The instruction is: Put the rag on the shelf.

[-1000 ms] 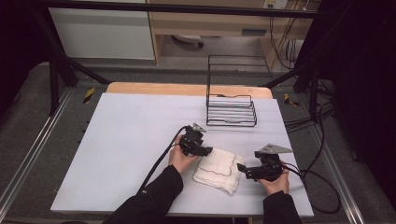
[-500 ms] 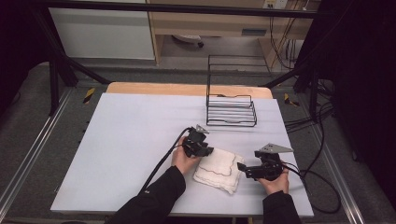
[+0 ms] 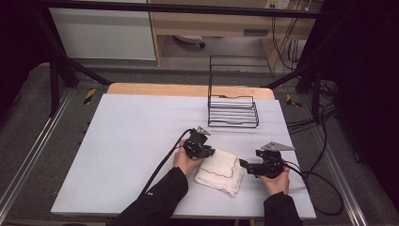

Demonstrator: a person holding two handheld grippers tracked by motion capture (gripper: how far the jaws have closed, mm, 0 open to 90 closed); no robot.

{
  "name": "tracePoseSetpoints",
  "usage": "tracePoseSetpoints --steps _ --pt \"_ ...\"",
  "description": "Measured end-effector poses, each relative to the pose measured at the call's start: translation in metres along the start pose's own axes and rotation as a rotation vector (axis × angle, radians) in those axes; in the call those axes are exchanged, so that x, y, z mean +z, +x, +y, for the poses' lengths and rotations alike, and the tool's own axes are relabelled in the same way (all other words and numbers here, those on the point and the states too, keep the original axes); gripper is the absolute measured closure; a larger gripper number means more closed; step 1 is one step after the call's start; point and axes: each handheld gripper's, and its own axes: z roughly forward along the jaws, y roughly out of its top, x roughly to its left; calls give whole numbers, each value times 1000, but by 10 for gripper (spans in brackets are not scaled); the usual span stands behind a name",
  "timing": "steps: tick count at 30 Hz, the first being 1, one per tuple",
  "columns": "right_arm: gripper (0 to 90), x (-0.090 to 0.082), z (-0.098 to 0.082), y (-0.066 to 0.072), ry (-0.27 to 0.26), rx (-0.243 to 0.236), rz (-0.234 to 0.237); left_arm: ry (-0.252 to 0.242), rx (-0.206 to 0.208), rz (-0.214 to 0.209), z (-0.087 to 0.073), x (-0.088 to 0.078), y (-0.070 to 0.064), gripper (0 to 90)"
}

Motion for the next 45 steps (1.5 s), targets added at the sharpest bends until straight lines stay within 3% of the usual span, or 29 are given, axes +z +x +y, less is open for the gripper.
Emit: tracePoseSetpoints --steps 5,15,27,36,45 --pt "278 9 2 -1 16 19 4 0 21 15 0 0 -3 761" --pt "510 18 -2 2 62 -3 -5 -15 38 7 -2 0 -2 763" --pt "764 20 -3 6 92 83 67 -29 46 7 -4 0 -3 771" --pt "816 19 -3 7 86 103 66 -50 -1 -15 -7 -1 0 804" --pt "824 10 1 11 44 82 69 -75 21 10 -7 -9 -4 825"
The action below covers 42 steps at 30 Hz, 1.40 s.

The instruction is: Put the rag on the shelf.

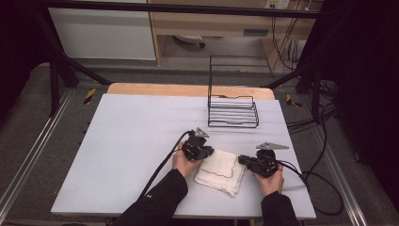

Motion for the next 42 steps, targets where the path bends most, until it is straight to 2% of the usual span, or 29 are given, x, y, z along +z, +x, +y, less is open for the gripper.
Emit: tracePoseSetpoints --steps 5,12,27,42 --pt "826 -5 3 6 -31 -16 8 -40 -4 -5 -1 -11 0 826" --pt "826 -12 6 12 -71 -37 14 -98 13 -7 -4 -26 -4 827" --pt "827 -22 13 24 -116 -99 19 -174 10 -4 -6 -50 -9 828" --pt "828 -34 20 33 -176 -128 19 -239 10 -4 -4 -67 -15 829"
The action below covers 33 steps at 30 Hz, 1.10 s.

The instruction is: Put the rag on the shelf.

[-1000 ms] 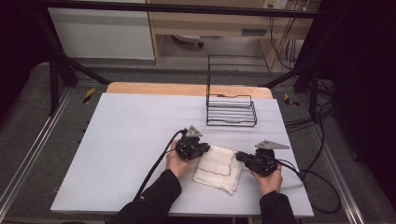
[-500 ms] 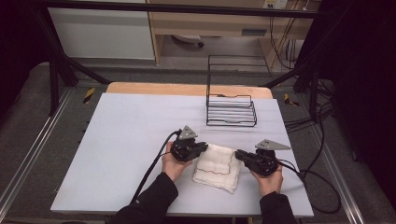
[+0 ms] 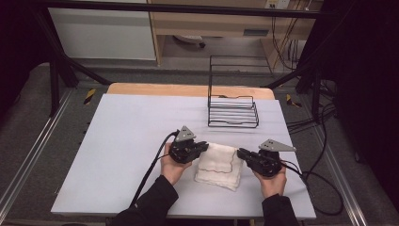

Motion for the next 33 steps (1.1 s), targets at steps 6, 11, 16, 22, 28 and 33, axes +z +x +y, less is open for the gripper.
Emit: tracePoseSetpoints --steps 6,11,16,22,28,33 --pt "828 -5 4 3 -25 -13 1 -33 4 3 2 -7 -3 829" --pt "829 -9 8 6 -40 -28 0 -54 8 0 5 -12 -5 829" --pt "830 -12 11 8 -62 -44 -4 -73 15 0 9 -17 -7 830" --pt "830 -16 14 10 -87 -55 -5 -96 23 4 13 -22 -9 830" --pt "831 -19 18 13 -111 -72 -8 -124 23 7 16 -27 -10 830" --pt "830 -21 22 16 -132 -84 -10 -146 24 12 20 -31 -11 830"
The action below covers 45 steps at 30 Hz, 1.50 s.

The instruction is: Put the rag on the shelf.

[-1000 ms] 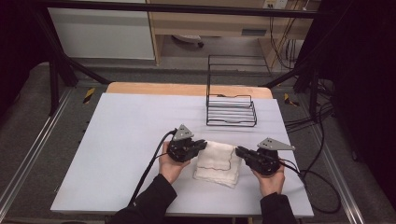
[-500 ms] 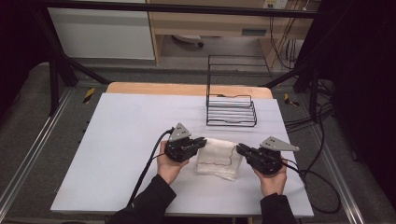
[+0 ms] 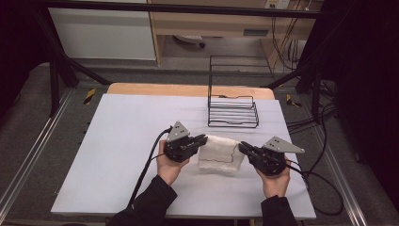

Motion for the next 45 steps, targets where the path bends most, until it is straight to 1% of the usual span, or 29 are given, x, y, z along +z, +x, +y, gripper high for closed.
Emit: tracePoseSetpoints --steps 8,14,19,22,24,35,39,43,45 --pt "832 -4 10 4 -42 -26 -16 -44 10 9 10 -8 -4 830" --pt "832 -7 18 8 -71 -35 -26 -70 12 15 18 -12 -4 831" --pt "833 -9 25 8 -98 -39 -38 -93 23 23 26 -14 -6 831" --pt "832 -10 29 8 -113 -38 -42 -109 23 27 30 -15 -6 831" --pt "833 -10 33 8 -125 -46 -48 -116 22 30 32 -15 -5 831" --pt "834 -13 52 5 -151 -64 -70 -151 39 34 50 -17 -7 831" --pt "834 -16 59 4 -164 -69 -70 -167 44 39 58 -18 -7 831" --pt "834 -17 67 6 -168 -88 -76 -181 47 45 63 -18 -7 831" --pt "835 -18 69 5 -174 -87 -76 -186 45 45 65 -18 -7 831"
